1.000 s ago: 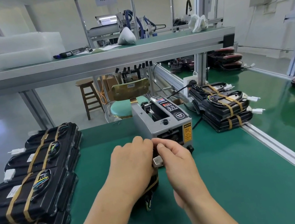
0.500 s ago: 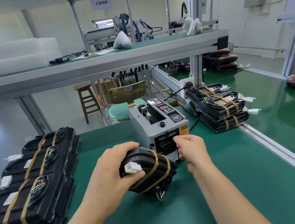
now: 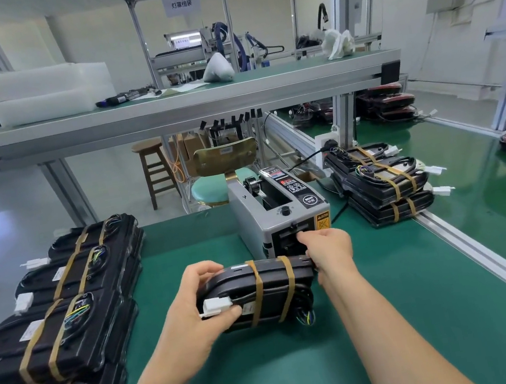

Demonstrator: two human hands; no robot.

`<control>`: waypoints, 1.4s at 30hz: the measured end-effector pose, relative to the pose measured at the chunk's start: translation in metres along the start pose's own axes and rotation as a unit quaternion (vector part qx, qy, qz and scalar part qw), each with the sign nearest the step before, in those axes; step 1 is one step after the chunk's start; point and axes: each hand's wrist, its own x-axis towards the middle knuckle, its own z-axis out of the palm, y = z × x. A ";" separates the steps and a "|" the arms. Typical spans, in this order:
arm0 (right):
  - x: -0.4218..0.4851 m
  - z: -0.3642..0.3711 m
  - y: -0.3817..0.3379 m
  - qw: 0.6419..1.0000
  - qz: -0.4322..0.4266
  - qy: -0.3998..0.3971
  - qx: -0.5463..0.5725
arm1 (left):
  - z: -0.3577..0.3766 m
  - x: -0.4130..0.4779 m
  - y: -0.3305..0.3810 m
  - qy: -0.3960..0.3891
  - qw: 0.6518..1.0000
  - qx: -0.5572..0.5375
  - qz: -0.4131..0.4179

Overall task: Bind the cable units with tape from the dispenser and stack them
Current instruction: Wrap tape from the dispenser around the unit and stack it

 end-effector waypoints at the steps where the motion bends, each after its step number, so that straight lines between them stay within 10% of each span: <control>1: 0.001 0.002 -0.001 1.000 0.000 0.002 0.002 | 0.002 -0.001 -0.003 0.004 1.000 -0.007 -0.008; 11: -0.031 -0.014 -0.009 0.992 -0.114 0.025 0.053 | 0.013 -0.011 -0.024 0.007 1.000 -0.003 -0.010; 19: -0.121 -0.003 -0.011 0.955 0.024 -0.262 0.137 | 0.019 -0.011 -0.024 0.031 0.998 -0.053 -0.005; 42: -0.131 0.002 0.005 0.956 0.059 -0.260 0.122 | 0.032 -0.022 -0.031 0.141 0.987 0.020 0.078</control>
